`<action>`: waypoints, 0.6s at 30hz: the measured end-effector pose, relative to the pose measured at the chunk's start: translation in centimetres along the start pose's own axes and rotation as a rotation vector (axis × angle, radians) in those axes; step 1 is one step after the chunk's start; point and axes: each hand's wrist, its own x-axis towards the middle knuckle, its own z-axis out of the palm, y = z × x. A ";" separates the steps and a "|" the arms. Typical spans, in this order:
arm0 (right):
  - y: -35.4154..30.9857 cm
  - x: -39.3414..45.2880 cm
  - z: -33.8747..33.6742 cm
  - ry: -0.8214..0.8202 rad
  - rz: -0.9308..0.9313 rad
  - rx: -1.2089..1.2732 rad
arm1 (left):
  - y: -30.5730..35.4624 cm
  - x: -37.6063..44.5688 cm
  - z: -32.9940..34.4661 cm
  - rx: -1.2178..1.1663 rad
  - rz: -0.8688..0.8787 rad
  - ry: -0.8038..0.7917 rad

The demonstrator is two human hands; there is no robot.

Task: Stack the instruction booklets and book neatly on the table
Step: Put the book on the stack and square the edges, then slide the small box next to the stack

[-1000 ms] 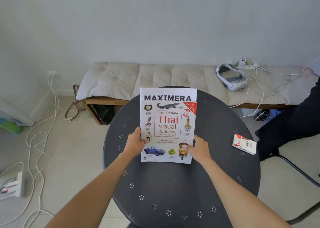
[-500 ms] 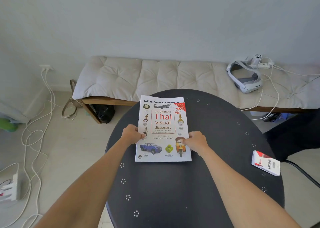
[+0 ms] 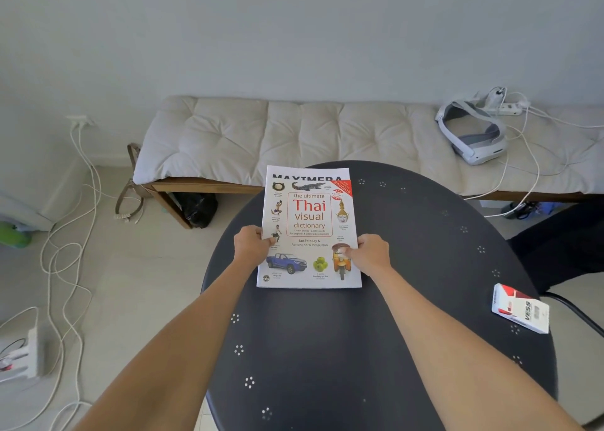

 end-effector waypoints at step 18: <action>3.3 -3.0 -1.6 0.151 -0.113 -0.284 | 0.8 -1.9 1.8 0.181 0.123 0.085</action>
